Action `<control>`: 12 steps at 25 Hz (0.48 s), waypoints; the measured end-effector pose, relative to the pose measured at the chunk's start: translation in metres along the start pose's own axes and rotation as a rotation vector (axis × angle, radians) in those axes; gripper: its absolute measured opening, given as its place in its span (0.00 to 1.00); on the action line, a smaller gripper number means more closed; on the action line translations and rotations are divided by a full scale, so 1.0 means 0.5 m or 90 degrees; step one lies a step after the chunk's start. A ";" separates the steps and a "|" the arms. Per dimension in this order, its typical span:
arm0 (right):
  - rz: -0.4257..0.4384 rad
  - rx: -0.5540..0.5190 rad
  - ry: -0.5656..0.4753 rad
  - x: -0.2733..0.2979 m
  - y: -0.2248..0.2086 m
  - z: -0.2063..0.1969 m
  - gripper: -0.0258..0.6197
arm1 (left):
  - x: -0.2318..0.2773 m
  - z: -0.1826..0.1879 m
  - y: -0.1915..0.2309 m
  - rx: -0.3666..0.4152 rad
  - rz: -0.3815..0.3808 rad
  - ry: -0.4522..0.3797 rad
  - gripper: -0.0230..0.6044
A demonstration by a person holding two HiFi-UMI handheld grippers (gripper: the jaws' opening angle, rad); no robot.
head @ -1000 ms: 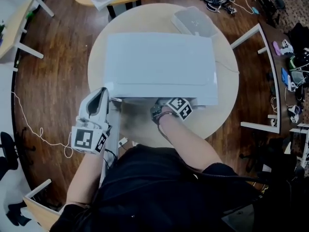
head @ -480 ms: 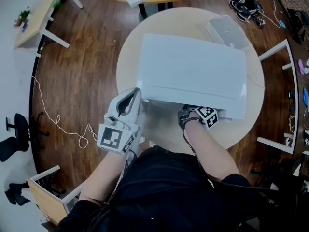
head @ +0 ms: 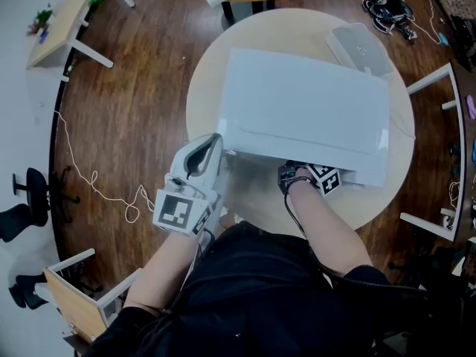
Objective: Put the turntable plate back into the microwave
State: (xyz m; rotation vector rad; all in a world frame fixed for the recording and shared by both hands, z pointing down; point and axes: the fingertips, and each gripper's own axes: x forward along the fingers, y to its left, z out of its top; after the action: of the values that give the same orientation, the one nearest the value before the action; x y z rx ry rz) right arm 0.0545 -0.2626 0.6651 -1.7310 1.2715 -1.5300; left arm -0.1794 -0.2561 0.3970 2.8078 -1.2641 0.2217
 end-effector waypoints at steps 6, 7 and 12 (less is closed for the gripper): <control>-0.012 0.009 -0.007 0.010 -0.006 0.000 0.07 | -0.006 -0.003 0.003 0.005 -0.001 0.004 0.04; -0.014 0.008 -0.011 0.010 -0.007 0.001 0.07 | -0.007 -0.004 0.004 0.007 -0.001 0.006 0.04; -0.019 0.017 -0.029 0.008 -0.017 0.010 0.07 | -0.009 -0.003 0.000 0.011 -0.005 0.009 0.04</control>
State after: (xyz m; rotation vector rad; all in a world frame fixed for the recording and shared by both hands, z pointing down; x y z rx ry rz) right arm 0.0619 -0.2634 0.6730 -1.7653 1.2018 -1.5089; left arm -0.1826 -0.2526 0.3980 2.8199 -1.2547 0.2537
